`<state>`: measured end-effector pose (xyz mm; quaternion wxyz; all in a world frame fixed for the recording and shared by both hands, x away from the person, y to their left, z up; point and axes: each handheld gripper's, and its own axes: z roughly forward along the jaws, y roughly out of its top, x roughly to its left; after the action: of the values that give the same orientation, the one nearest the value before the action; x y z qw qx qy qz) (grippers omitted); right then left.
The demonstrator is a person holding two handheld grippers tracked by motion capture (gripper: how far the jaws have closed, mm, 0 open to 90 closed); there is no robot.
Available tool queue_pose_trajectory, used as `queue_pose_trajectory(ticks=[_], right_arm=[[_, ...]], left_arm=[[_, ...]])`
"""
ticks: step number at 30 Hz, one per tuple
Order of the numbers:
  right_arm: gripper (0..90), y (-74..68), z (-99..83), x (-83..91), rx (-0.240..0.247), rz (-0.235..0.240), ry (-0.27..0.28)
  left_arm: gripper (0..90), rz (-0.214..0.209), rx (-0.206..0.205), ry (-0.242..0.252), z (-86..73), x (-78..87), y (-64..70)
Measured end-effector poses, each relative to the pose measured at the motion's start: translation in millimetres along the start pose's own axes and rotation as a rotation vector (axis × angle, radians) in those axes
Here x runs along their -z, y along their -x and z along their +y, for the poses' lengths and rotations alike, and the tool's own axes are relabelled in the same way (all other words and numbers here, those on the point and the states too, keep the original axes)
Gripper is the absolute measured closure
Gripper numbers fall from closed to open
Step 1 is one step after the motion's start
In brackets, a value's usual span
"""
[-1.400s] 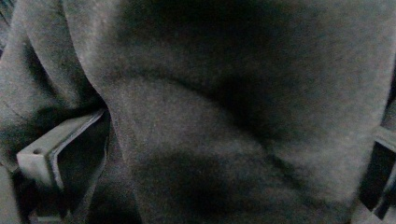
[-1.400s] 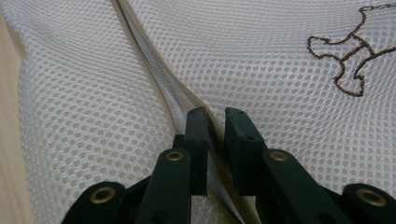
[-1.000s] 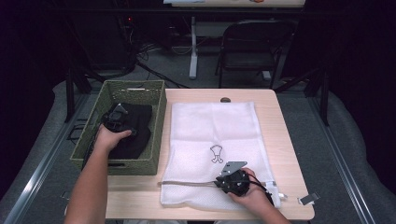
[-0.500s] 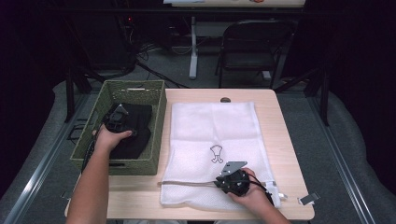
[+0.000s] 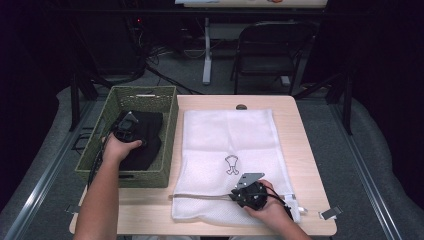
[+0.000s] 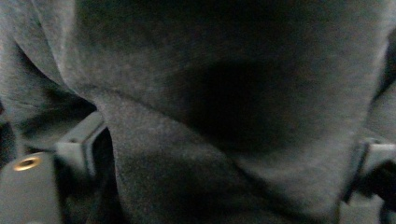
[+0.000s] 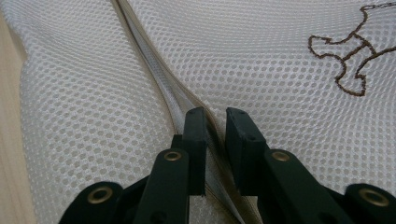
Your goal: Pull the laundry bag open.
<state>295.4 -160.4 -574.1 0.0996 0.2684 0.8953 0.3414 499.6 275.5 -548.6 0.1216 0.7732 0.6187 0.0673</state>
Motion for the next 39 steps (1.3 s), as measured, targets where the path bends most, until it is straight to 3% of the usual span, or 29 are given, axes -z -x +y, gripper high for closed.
queue_pose_trajectory(ticks=[8, 12, 16, 25, 39], right_arm=[[78.1, 0.2, 0.3, 0.0, 0.002, 0.0, -0.001], [78.1, 0.0, 0.2, -0.1, 0.001, 0.001, 0.0], [78.2, 0.2, 0.4, -0.2, 0.001, 0.001, -0.001], [78.2, 0.2, 0.3, -0.1, 0.0, 0.002, -0.001], [78.2, 0.5, 0.0, 0.0, 0.004, 0.003, 0.001]], left_arm=[[25.9, -0.016, 0.004, 0.021, -1.9, 3.3, -1.5], [41.0, -0.007, 0.013, 0.069, -5.7, 5.7, -0.7], [53.6, -0.015, 0.0, 0.06, -4.5, 7.2, 3.3], [62.5, -0.032, 0.004, 0.055, -4.1, 9.6, 3.2], [66.1, -0.029, 0.013, 0.032, 0.0, 17.8, 4.5]])
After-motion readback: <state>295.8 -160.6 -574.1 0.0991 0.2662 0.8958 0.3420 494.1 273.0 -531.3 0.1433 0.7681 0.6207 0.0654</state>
